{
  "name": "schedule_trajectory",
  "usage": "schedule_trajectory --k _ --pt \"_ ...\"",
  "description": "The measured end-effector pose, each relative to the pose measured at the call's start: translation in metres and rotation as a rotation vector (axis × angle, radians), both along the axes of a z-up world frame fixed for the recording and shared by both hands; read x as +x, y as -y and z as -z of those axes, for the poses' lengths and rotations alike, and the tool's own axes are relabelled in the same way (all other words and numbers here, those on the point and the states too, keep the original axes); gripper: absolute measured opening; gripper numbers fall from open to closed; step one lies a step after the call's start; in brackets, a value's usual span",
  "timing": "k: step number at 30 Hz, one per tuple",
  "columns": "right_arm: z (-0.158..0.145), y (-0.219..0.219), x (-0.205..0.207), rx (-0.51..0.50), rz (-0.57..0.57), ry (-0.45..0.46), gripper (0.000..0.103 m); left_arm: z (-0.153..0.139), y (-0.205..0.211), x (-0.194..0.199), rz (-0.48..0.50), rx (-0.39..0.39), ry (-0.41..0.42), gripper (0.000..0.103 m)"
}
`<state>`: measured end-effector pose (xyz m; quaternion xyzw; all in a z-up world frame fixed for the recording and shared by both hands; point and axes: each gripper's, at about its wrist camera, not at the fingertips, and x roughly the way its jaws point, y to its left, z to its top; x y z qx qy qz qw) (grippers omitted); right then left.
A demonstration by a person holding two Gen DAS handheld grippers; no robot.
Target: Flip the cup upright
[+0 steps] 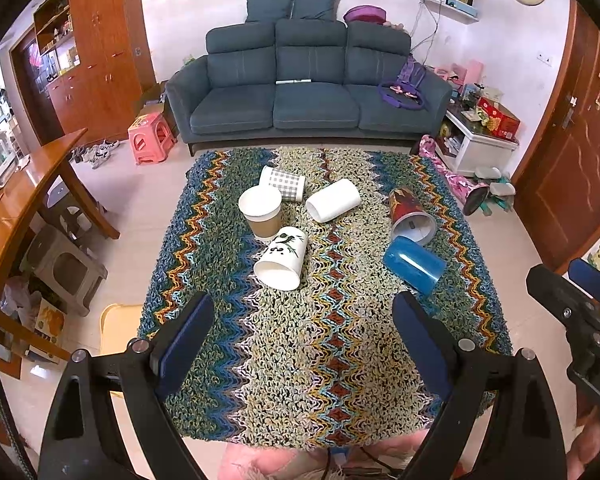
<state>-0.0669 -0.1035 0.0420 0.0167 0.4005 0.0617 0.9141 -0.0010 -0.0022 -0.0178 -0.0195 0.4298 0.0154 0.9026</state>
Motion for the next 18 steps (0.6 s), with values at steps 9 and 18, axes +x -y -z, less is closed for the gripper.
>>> schedule_trajectory --k 9,18 --pt "0.0000 0.0004 0.0031 -0.016 0.017 0.005 0.075 -0.0021 0.0009 0.0008 0.007 0.007 0.005 0.092" --pt "0.0040 -0.0052 0.0050 -0.031 0.021 0.002 0.075 -0.0018 -0.0009 0.0031 0.008 0.009 -0.005 0.092"
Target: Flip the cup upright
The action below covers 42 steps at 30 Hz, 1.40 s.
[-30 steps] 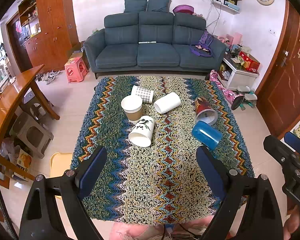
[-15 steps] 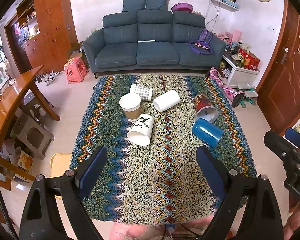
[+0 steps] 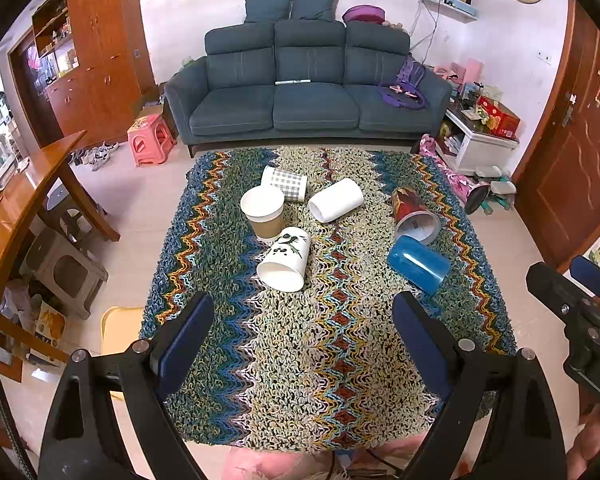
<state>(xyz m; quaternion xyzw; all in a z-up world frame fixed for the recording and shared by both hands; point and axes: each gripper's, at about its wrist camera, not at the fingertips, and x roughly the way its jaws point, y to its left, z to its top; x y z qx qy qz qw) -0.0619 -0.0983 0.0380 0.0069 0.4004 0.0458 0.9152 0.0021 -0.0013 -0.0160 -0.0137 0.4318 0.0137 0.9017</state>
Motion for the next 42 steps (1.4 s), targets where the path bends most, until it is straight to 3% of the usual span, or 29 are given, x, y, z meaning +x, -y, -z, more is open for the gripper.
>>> schedule_trajectory --k 19,36,42 --pt "0.010 0.009 0.010 0.011 0.014 -0.022 0.075 0.005 0.018 0.011 0.084 0.061 0.017 0.092" --pt "0.047 0.049 0.034 0.064 0.110 -0.090 0.075 0.034 0.067 0.060 0.401 0.135 0.004 0.092" --pt "0.063 0.061 0.044 0.061 0.147 -0.113 0.075 0.053 0.084 0.070 0.484 0.210 -0.022 0.092"
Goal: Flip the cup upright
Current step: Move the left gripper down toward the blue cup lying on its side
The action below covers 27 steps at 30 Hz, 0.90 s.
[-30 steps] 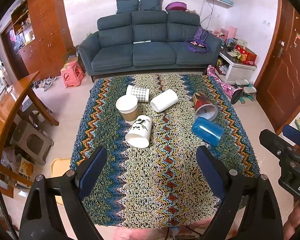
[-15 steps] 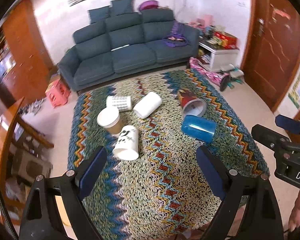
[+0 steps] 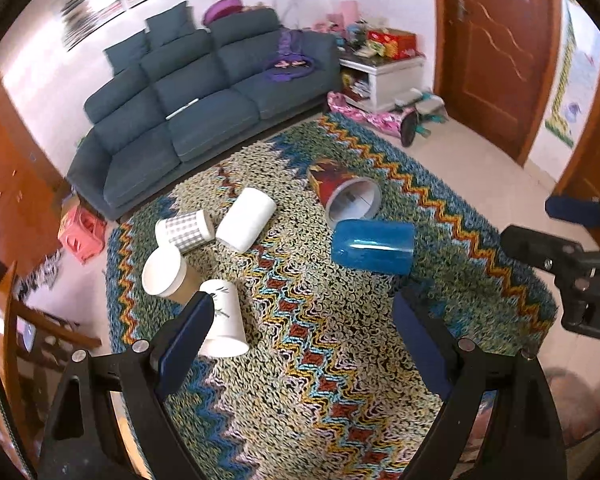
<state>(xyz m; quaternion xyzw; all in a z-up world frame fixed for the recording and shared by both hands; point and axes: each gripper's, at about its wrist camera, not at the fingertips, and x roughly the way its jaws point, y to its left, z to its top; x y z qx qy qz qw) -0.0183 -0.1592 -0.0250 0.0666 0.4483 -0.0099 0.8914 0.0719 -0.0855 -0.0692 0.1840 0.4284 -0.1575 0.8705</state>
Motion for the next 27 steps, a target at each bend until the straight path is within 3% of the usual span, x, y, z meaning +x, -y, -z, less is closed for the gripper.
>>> schedule_trajectory --k 11,20,27 --pt "0.040 0.018 0.018 0.012 0.050 -0.053 0.075 0.042 0.038 0.033 0.177 0.181 -0.005 0.092" --pt "0.095 0.048 0.037 0.053 0.151 -0.130 0.075 0.078 0.062 0.057 0.330 0.282 -0.030 0.092" --pt "0.120 0.053 0.045 0.084 0.141 -0.186 0.075 0.102 0.081 0.065 0.471 0.368 -0.032 0.092"
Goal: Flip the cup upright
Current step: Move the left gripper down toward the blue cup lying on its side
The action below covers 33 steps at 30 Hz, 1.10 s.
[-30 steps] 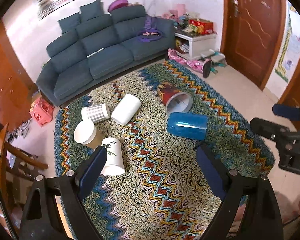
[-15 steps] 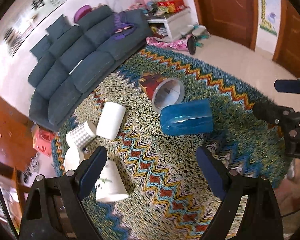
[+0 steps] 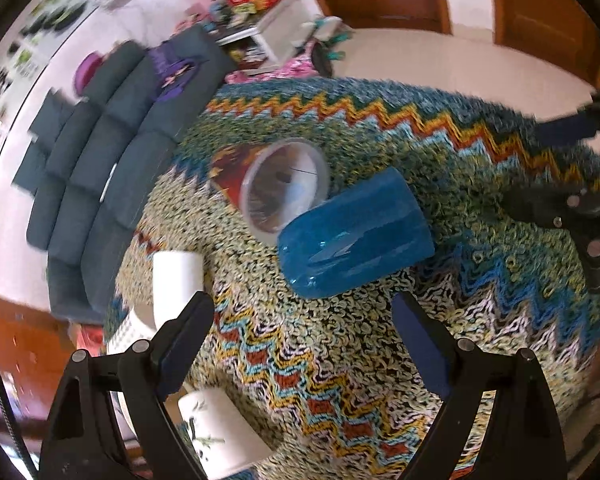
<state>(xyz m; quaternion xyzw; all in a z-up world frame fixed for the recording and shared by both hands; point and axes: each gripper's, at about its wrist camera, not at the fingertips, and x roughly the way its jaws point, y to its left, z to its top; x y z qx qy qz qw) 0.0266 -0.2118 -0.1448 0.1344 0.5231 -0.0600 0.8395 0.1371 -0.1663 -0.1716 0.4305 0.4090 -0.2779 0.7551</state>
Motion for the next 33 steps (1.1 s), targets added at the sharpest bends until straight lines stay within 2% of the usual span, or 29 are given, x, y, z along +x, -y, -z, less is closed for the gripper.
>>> schedule_trajectory --k 7,16,25,29,31,33 --pt "0.016 0.005 0.008 0.033 -0.002 -0.029 0.075 0.021 0.015 0.007 0.120 0.107 0.019 0.092" --pt "0.043 0.001 0.015 0.057 -0.025 -0.064 0.075 0.032 0.031 0.015 0.269 0.173 -0.008 0.090" --pt "0.056 0.008 0.019 0.091 -0.017 -0.068 0.075 0.044 0.056 0.009 0.474 0.264 0.028 0.089" --pt "0.060 0.009 0.020 0.099 -0.016 -0.071 0.075 0.051 0.063 0.009 0.522 0.297 0.019 0.089" --pt "0.060 0.009 0.021 0.099 -0.021 -0.065 0.075 0.056 0.065 0.010 0.537 0.312 0.003 0.087" --pt "0.060 0.010 0.020 0.106 -0.022 -0.063 0.075 0.064 0.065 0.013 0.533 0.331 -0.016 0.079"
